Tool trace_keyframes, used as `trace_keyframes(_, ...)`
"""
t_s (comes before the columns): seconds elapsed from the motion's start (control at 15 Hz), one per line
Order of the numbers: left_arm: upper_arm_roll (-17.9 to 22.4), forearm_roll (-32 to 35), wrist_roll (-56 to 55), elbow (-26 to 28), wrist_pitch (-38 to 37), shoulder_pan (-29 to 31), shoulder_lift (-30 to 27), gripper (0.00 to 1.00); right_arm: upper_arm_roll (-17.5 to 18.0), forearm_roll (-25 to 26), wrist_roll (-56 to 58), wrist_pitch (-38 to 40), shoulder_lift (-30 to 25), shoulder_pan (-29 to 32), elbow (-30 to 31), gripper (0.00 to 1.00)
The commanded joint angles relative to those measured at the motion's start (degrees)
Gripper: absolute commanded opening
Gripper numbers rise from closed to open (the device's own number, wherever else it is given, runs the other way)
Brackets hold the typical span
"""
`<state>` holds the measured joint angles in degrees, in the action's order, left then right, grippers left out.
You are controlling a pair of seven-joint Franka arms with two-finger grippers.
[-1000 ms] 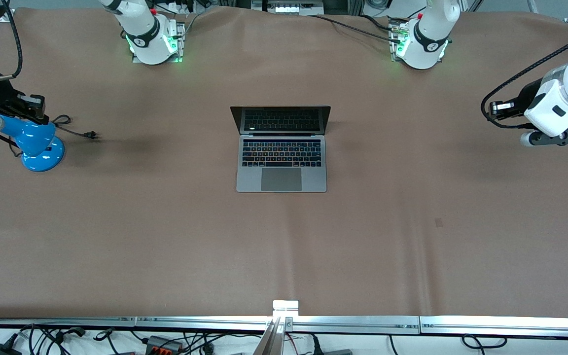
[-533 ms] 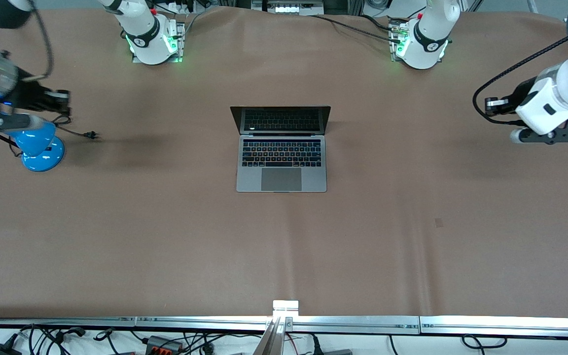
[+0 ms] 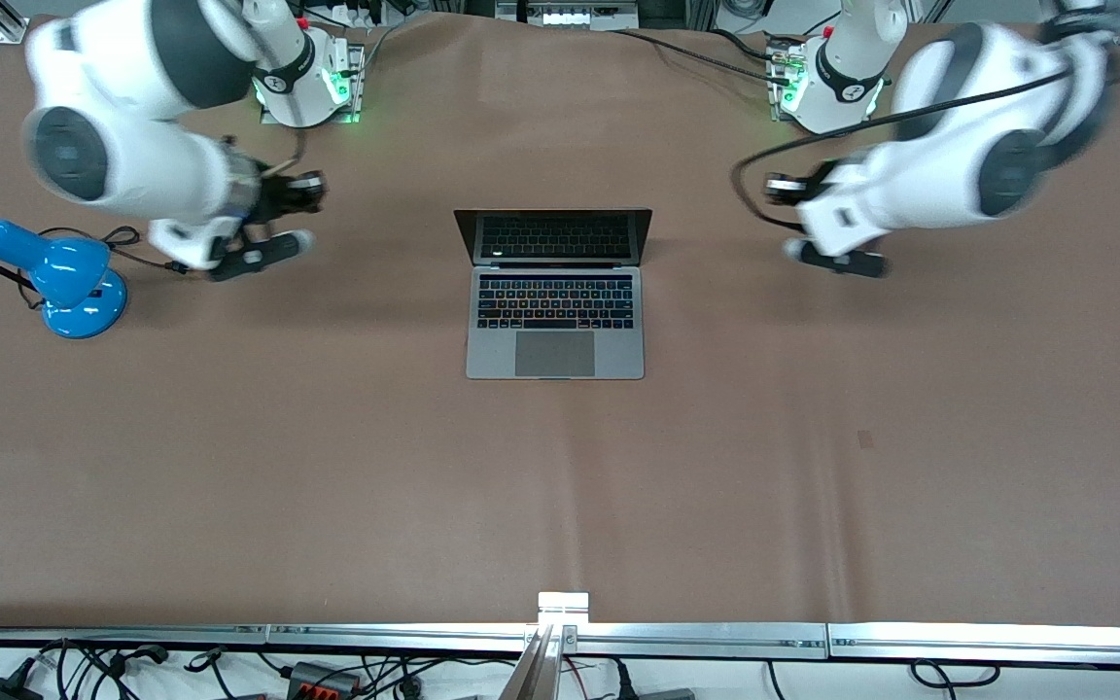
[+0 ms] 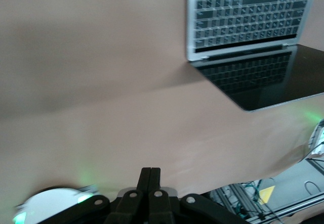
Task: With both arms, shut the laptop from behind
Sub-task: 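Move the right gripper and the left gripper toward the laptop lid's back edge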
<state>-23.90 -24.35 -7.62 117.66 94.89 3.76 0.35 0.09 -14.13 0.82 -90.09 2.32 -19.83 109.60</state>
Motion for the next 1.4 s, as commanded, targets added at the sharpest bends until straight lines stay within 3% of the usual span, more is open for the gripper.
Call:
trace_keyframes(0.0, -7.5, -4.0, -3.8, 7.7, 6.8, 0.8, -4.4, 0.01, -0.4, -2.3, -3.8, -3.9, -1.6, -7.9, 4.3, 0.0)
trace_keyframes(0.33, -14.9, -10.0, -5.5, 12.3, 15.7, 0.5, -3.7, 0.01, -0.4, -3.6, -9.8, -12.3, -1.3, -18.7, 9.2, 0.0)
trace_keyframes(0.6, -20.0, -10.3, -12.0, 12.4, 24.7, 0.0, 0.7, 0.01, -0.4, -3.6, -10.6, -17.0, 1.3, -21.9, 10.7, 0.0)
trace_keyframes(1.07, -20.4, -9.9, -12.5, 9.7, 29.0, -0.2, 6.8, 0.01, -0.5, -3.5, -12.9, -28.5, 6.5, -22.5, 9.8, 0.0)
trace_keyframes(1.33, -20.0, -9.6, -12.6, 8.0, 31.0, -0.1, 9.3, 0.01, -1.0, -2.7, -17.1, -31.0, 9.7, -21.8, 4.3, 0.0)
